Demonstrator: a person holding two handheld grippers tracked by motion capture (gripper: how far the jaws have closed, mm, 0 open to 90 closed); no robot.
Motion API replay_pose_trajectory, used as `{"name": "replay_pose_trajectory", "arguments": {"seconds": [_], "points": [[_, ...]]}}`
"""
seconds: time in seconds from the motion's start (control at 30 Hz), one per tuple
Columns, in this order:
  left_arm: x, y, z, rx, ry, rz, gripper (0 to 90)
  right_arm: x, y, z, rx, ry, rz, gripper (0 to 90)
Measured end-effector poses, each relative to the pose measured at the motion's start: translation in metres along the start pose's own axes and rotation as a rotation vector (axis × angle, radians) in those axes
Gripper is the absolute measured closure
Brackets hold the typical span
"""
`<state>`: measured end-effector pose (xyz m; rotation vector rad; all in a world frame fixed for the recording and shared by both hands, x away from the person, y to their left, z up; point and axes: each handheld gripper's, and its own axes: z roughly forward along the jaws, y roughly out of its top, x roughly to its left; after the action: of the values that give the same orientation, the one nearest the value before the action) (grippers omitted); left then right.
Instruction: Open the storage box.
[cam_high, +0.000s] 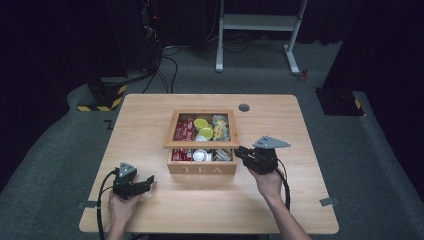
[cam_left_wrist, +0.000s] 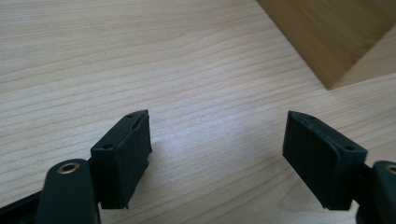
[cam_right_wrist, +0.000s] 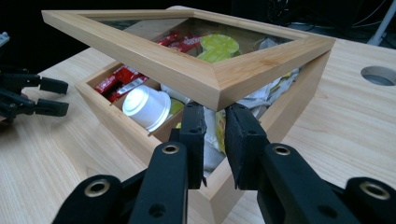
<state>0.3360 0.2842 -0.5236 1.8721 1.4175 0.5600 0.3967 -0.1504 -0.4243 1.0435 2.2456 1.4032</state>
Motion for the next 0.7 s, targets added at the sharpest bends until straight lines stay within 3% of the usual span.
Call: {"name": "replay_pose_trajectory", "arguments": {"seconds": [0.2,0.4,0.5,0.7], "points": [[-0.006,0.005,-0.005,-0.007,-0.041,0.015,24.8,-0.001,0.009,-0.001,-0.003,-0.001,-0.003,77.5],[-0.016,0.018,-0.016,-0.052,-0.082,0.043,26.3,-0.002,0.016,-0.002,-0.016,-0.001,-0.001,77.5],[-0.02,0.022,-0.019,-0.071,-0.107,0.038,27.0,-0.004,0.018,-0.002,-0.018,0.007,0.002,77.5],[-0.028,0.03,-0.02,-0.071,-0.137,0.059,27.9,-0.005,0.019,-0.001,-0.016,0.014,0.011,77.5]]}}
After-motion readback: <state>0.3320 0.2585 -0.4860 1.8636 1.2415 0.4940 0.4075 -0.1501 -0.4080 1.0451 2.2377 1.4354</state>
